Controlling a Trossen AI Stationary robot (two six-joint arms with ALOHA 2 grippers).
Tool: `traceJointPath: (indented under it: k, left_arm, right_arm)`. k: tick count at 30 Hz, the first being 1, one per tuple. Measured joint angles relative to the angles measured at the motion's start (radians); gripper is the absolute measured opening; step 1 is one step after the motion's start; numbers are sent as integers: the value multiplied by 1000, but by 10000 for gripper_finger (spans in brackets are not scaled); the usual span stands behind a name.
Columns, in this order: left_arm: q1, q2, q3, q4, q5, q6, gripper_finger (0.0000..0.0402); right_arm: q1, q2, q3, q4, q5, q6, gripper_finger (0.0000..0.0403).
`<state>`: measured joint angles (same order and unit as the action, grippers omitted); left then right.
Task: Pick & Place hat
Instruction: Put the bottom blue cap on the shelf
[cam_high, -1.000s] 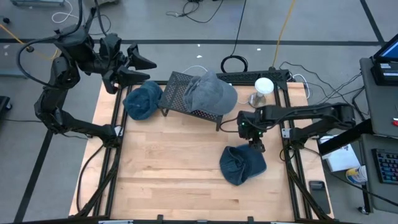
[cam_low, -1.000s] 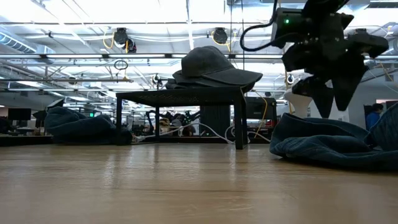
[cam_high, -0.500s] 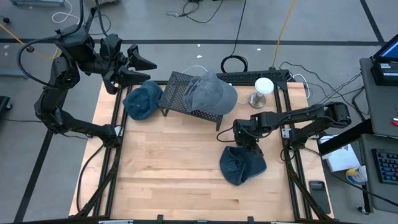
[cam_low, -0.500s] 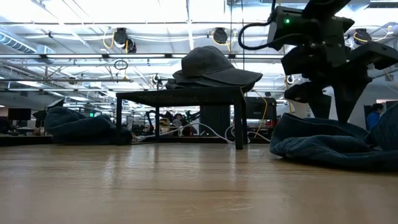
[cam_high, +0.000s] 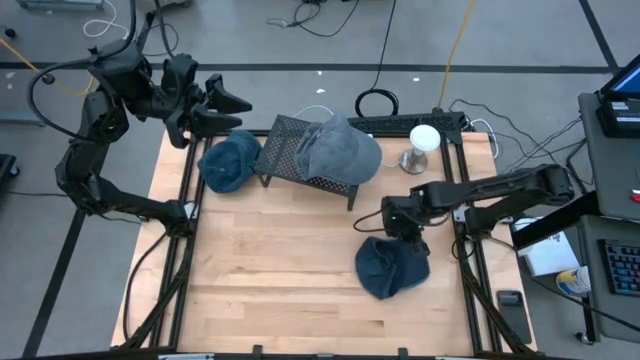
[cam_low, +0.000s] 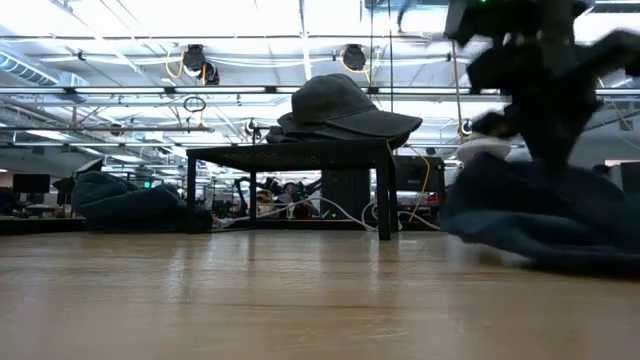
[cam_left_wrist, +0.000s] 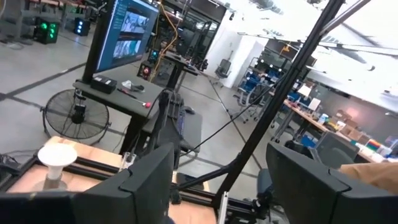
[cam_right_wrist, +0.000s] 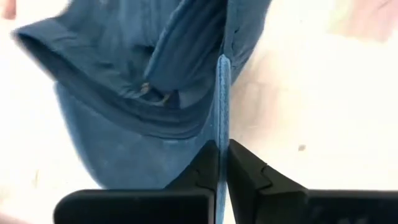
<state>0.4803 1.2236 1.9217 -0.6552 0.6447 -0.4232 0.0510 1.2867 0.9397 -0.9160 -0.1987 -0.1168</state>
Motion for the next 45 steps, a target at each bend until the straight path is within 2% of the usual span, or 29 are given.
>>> traceJointPath:
  k: [3,7,13,19,23,28,33,36,42,45]
  left_arm:
    - [1,0,0,-1,-2,-6,249]
    - [1,5,0,-8,-18,-25,231]
    - [1,7,0,-20,-3,-20,206]
    - [1,15,0,-44,49,-25,192]
    - [1,19,0,-77,62,-25,202]
    - [-1,32,0,-111,64,-30,242]
    - [-5,50,0,-131,52,-37,283]
    - [-8,65,0,-130,15,-61,294]
    - [-42,107,0,-115,-52,-52,288]
    - [-66,135,0,-77,-85,-42,279]
  right_arm:
    - [44,-48,102,-61,67,14,5]
    - [88,-81,271,-100,102,30,5]
    - [134,-86,523,-101,251,31,5]
    - [135,-85,685,-75,417,22,5]
    - [130,-81,749,-47,503,-32,5]
    - [98,-80,794,8,589,-123,5]
    - [35,-81,837,78,598,-247,5]
    - [-3,-81,850,131,592,-322,5]
    - [-72,-81,868,197,579,-413,5]
    - [-106,-81,868,198,499,-415,5]
